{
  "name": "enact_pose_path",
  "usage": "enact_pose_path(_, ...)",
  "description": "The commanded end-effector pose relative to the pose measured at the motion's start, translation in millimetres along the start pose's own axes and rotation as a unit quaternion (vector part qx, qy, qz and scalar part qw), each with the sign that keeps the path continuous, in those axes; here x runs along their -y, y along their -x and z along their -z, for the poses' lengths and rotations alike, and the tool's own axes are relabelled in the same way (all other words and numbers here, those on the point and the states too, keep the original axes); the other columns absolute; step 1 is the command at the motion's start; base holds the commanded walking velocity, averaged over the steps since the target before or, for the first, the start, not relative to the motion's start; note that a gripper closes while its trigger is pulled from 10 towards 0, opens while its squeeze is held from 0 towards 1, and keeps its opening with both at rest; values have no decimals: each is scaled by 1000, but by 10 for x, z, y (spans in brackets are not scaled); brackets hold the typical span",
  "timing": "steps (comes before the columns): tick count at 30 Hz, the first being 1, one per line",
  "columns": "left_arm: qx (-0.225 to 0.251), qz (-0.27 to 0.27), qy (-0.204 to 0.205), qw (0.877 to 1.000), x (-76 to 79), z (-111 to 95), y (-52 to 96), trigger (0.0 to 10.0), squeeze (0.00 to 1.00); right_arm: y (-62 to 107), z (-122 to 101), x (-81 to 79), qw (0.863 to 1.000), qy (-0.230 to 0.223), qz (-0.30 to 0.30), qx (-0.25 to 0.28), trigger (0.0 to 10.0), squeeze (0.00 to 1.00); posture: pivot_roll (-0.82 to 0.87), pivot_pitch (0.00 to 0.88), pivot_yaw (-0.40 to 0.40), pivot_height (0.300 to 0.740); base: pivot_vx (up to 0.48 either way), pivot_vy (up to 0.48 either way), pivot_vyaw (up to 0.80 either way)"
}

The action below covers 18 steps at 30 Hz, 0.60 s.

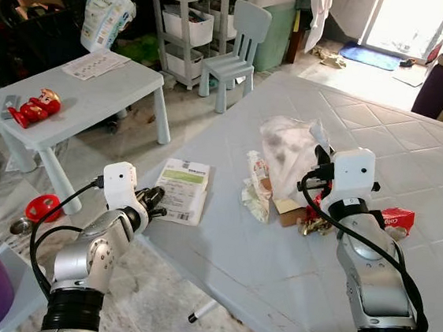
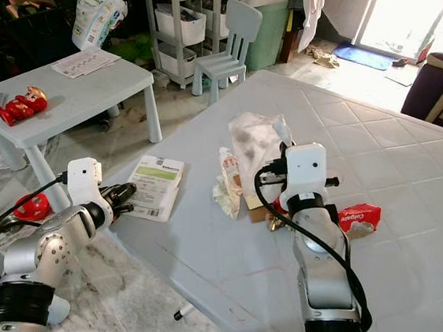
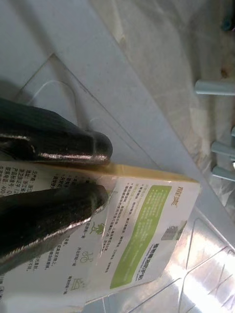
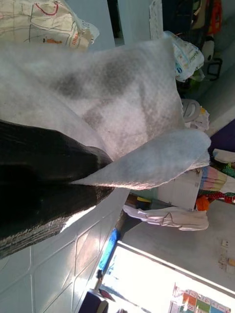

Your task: Picking trash to rubbish bin

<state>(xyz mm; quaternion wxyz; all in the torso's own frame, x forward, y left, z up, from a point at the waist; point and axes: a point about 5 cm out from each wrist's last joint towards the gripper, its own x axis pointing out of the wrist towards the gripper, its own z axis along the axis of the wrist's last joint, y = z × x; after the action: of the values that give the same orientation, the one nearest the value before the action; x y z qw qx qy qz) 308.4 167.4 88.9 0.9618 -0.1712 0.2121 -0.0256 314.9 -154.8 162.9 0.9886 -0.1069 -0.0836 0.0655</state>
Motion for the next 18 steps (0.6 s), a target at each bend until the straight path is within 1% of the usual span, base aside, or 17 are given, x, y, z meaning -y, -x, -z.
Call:
enact_pose_path(1,-51,-28,-5,998,-86,239,2,0,0,0,0,-1,1000,1,-4,-2,0,0,-51,0,-12,740,0,0,0)
enact_pose_path(2,-33,-49,-14,998,-140,193,1,0,0,1,4,0,1000,1,-4,-3,0,0,-52,0,-14,740,0,0,0)
enact_pose_path(8,-16,-67,-9,998,-180,155,0,0,0,3,2,5,1000,3,-5,-3,0,0,-53,0,-16,740,0,0,0)
enact_pose_path(9,-7,-72,-14,997,-190,142,-4,0,0,3,3,6,1000,4,-5,-3,0,0,-54,0,-15,740,0,0,0)
enact_pose_path(10,10,-80,-26,996,-198,95,-4,0,0,2,1,5,1000,4,-5,-3,0,0,-54,0,-16,740,0,0,0)
enact_pose_path(14,38,-85,-52,994,-190,6,4,0,0,1,0,5,1000,4,-5,-3,0,0,-53,0,-16,740,0,0,0)
enact_pose_path(15,69,-94,-77,990,-186,-100,9,0,0,0,1,4,1000,4,-4,-3,0,0,-53,0,-16,740,0,0,0)
enact_pose_path(18,98,-97,-97,986,-166,-201,19,0,0,-4,0,2,1000,4,-4,-3,0,0,-52,0,-15,740,0,0,0)
